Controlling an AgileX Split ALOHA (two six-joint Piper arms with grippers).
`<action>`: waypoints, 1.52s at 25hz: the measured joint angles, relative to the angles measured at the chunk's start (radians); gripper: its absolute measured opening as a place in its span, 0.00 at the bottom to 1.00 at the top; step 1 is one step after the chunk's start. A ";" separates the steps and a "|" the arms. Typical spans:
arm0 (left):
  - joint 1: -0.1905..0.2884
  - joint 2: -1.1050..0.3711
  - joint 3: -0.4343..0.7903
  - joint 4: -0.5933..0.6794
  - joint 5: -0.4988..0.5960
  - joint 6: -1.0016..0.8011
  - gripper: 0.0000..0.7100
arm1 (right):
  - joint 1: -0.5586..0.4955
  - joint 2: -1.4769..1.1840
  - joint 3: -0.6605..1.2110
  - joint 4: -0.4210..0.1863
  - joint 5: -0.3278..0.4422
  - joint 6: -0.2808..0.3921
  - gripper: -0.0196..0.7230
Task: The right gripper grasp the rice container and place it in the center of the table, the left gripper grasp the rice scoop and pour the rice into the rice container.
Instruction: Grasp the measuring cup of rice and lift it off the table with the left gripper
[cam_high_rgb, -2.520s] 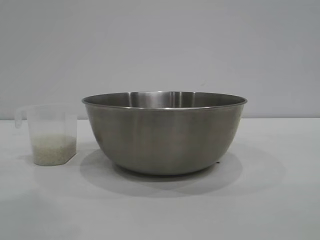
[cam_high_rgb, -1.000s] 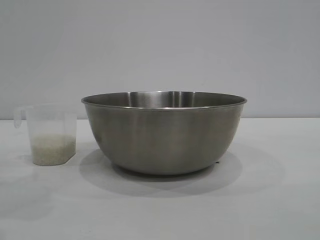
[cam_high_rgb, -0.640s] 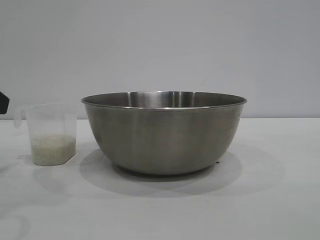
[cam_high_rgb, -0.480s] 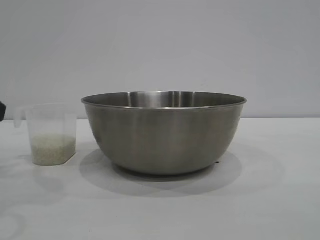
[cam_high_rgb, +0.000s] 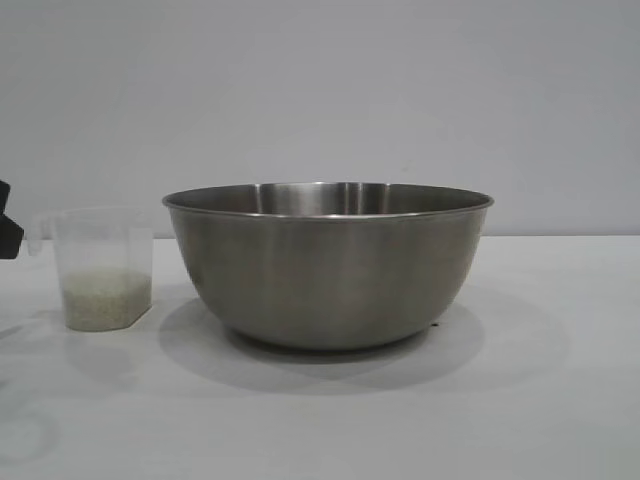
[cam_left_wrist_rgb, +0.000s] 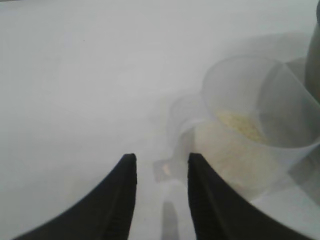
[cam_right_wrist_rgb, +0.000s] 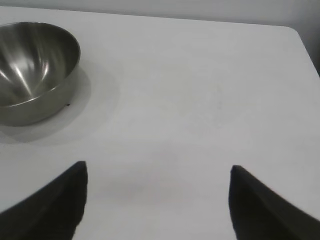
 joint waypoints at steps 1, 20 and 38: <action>0.000 0.009 -0.004 0.000 0.000 0.000 0.31 | 0.000 0.000 0.000 0.000 0.000 0.000 0.74; 0.000 0.159 -0.180 0.027 -0.005 0.000 0.31 | 0.000 0.000 0.000 0.000 0.000 0.000 0.74; 0.000 0.042 -0.189 0.045 0.005 0.123 0.00 | 0.000 0.000 0.000 0.000 0.000 0.000 0.74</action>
